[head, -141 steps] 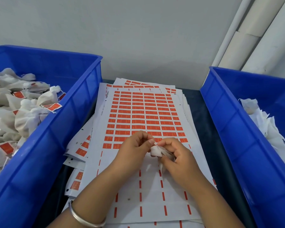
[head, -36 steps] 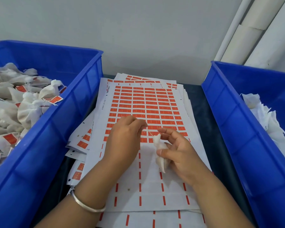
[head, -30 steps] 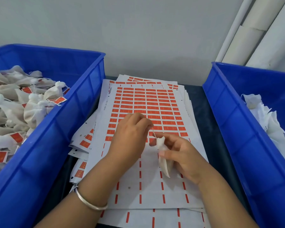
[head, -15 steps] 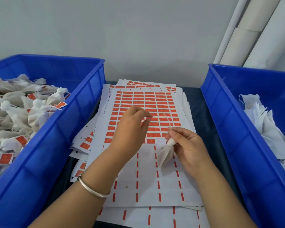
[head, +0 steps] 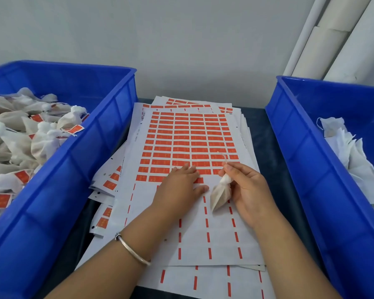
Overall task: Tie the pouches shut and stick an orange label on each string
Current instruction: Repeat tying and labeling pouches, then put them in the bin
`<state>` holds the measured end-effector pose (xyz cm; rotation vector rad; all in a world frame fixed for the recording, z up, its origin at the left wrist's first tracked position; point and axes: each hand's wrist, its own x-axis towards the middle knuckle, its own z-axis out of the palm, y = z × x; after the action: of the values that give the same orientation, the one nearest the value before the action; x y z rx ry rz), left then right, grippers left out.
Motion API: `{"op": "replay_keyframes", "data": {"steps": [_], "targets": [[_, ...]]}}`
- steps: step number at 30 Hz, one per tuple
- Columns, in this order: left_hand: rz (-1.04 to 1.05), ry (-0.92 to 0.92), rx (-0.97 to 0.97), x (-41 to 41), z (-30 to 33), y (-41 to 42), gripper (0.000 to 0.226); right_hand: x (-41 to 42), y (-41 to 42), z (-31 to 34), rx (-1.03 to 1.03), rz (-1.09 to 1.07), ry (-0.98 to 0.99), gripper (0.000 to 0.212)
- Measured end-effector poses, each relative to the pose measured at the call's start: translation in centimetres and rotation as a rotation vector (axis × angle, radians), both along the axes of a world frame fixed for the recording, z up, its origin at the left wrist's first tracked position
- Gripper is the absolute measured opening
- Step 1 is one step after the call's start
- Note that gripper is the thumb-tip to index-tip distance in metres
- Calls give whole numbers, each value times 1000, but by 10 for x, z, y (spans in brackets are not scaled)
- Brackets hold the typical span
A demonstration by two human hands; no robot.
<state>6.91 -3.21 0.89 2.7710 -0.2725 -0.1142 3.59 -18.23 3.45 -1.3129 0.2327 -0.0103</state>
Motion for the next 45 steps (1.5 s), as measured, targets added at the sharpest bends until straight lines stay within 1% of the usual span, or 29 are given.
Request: {"op": "replay_keyframes", "data": {"steps": [4,6,10,12,15,18,19,20,22,23,25,29,32,34,36,38,39,42,45], "targets": [[-47,-1,57,0,2,0,62,2,0,-4,23,-4,22,17],[-56,-11,62,-1,2,0,60,3,-1,-6,34,-8,25,12],[-91,-39,121,0,5,0,52,3,-1,-6,46,-2,29,8],[-142,-87,214,-1,5,1,46,3,0,-6,63,-1,33,8],[-151,-153,214,-1,1,4,39,2,0,-4,91,6,35,9],[-207,-237,340,-3,0,2,53,1,1,-4,75,19,28,10],[-211,-237,337,-2,-1,1,55,1,1,-3,73,25,22,11],[-184,-225,311,-1,-1,-1,50,0,2,-3,72,31,15,12],[-69,-163,200,0,2,-3,38,0,3,-3,57,44,6,13],[-31,-144,163,-1,3,-4,38,-1,4,-3,45,51,5,15],[0,-134,150,-1,4,-7,40,-1,5,-3,25,59,5,18],[73,-212,52,-2,1,-6,38,-2,5,-2,13,62,2,17],[88,-260,-24,-2,-3,-7,30,-1,3,-2,5,43,14,11],[119,-253,-95,-1,-2,-6,23,-2,3,0,-22,39,11,11],[174,-230,-193,0,-2,-6,17,-4,4,3,-58,56,-20,17],[242,-208,-344,-1,-1,-4,11,-8,4,7,-120,66,-61,21],[284,-201,-431,-1,1,-2,11,-9,5,9,-149,63,-77,21],[423,-171,-646,-1,7,4,21,-11,4,15,-211,46,-118,20],[517,-152,-807,-1,14,7,19,-14,4,19,-251,49,-155,24]]}}
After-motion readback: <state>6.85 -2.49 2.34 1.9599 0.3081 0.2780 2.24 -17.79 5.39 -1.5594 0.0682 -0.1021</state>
